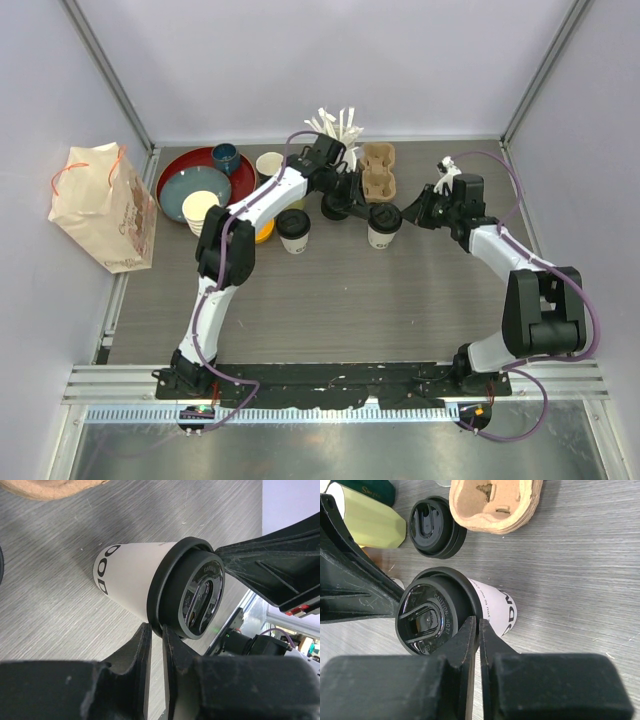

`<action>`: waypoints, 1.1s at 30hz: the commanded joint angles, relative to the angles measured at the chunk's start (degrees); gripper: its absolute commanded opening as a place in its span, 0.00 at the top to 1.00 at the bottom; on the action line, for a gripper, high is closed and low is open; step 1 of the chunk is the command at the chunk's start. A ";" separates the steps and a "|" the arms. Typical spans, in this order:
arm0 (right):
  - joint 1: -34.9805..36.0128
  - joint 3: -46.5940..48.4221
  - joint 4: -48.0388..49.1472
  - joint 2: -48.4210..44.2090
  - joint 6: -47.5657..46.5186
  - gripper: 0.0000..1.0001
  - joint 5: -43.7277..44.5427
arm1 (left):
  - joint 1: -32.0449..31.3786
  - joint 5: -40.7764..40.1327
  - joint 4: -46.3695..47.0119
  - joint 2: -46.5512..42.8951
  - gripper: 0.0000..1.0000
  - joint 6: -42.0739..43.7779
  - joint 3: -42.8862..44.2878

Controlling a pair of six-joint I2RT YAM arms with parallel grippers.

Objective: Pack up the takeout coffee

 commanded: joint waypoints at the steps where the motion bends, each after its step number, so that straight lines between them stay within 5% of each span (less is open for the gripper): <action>1: 0.25 -3.50 -2.71 2.90 -0.74 0.93 0.95 | -0.57 2.33 2.82 1.89 0.83 -1.38 -0.44; 5: -0.01 -4.12 -2.36 3.86 -0.74 0.97 0.60 | -0.48 3.30 3.44 2.33 0.85 -2.70 -1.40; 11: 0.07 -4.47 -3.32 4.22 -1.18 0.99 1.04 | 0.14 6.28 5.98 3.21 1.00 -7.53 -6.40; 27: -0.01 -6.67 -4.38 3.96 -1.97 0.99 1.57 | 0.66 9.18 13.36 4.09 1.00 -16.50 -18.10; 33: 2.36 -6.23 -3.16 2.81 -1.62 0.99 0.51 | 1.01 7.52 9.42 1.02 1.00 -10.62 -14.95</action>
